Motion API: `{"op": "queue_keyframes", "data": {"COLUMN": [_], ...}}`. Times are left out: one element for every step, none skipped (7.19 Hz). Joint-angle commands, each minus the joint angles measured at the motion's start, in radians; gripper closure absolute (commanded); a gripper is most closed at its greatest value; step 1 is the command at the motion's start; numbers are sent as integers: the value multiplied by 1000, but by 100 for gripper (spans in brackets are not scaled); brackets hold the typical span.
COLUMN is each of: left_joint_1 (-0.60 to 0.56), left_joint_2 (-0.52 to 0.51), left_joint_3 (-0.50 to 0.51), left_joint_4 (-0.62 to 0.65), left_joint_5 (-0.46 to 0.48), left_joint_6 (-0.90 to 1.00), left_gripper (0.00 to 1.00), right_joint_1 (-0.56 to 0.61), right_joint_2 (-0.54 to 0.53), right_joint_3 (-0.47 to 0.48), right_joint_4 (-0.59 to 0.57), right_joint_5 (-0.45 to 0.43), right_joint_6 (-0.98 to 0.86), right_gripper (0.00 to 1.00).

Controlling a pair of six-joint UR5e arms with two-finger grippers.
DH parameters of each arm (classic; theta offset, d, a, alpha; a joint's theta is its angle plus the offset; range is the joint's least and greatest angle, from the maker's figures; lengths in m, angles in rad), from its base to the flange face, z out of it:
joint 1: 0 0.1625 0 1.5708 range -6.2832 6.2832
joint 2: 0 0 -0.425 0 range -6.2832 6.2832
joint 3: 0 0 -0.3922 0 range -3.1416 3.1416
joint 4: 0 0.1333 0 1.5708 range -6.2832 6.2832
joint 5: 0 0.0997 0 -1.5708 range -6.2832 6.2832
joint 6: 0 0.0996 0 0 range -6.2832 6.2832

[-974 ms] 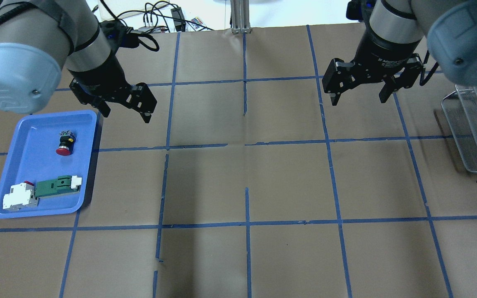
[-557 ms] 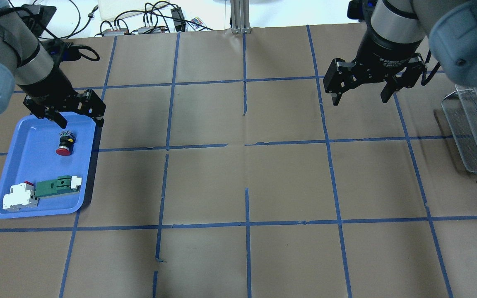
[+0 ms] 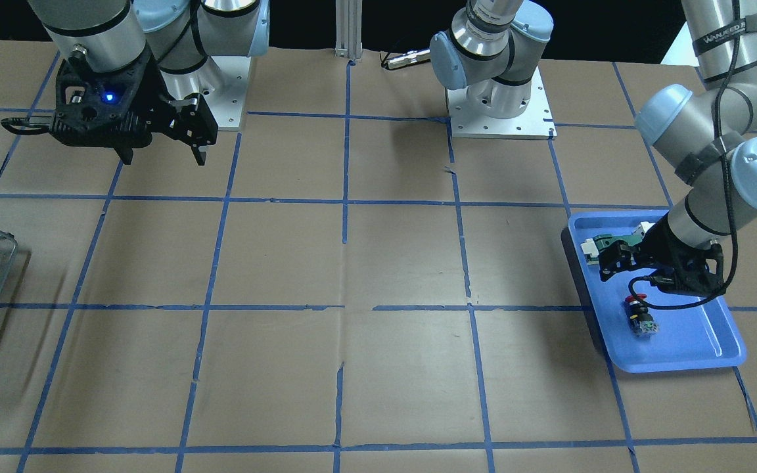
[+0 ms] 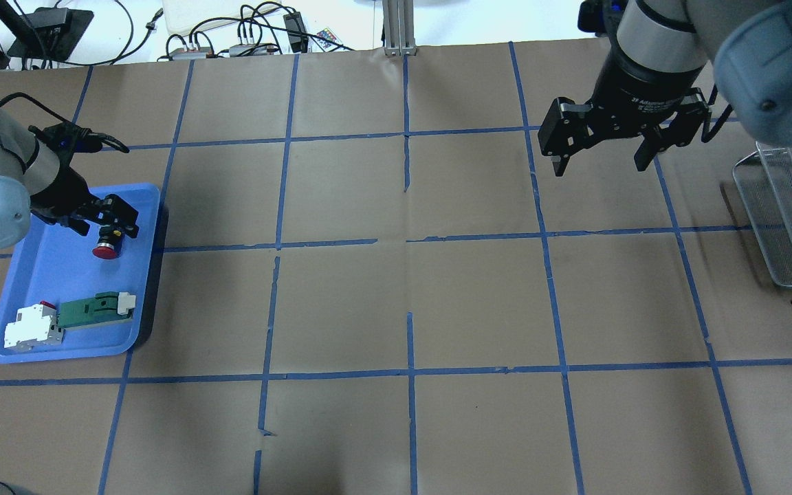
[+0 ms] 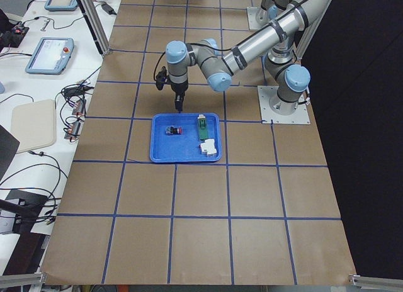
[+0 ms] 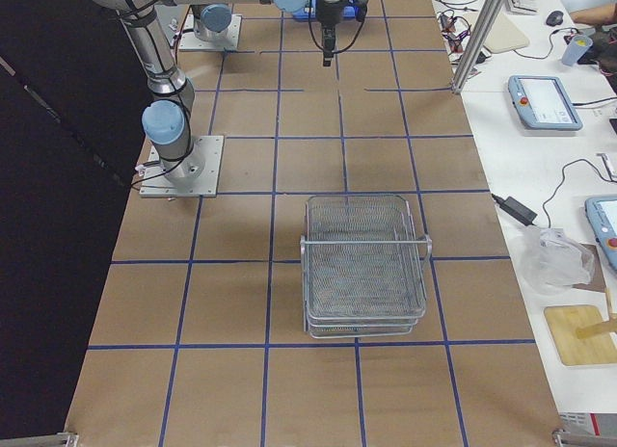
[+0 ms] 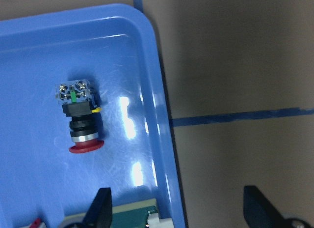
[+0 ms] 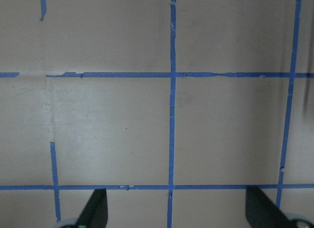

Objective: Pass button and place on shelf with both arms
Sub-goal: 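Close the left gripper on the red push button and lift it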

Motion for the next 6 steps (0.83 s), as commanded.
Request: {"op": "queue_keyframes", "data": {"left_joint_1": [80,80,80,80,80,80], "left_joint_2": [-94,-127,-150,-159,-167,-167], "left_joint_3": [-14,0,-3,-2,-3,-12], "left_joint_4": [61,90,122,127,127,129], "left_joint_5": [-15,-17,-18,-15,-18,-17], "left_joint_6": [40,43,41,41,41,40], "left_gripper": [5,5,5,4,5,23], "right_joint_1": [0,0,0,0,0,2], "right_joint_2": [0,0,0,0,-2,0], "right_joint_3": [1,1,1,1,-6,1], "right_joint_4": [-1,-3,-3,-3,-3,-3], "right_joint_5": [1,1,1,3,9,9], "right_joint_6": [3,3,4,6,4,1], "right_gripper": [0,0,0,0,0,0]}}
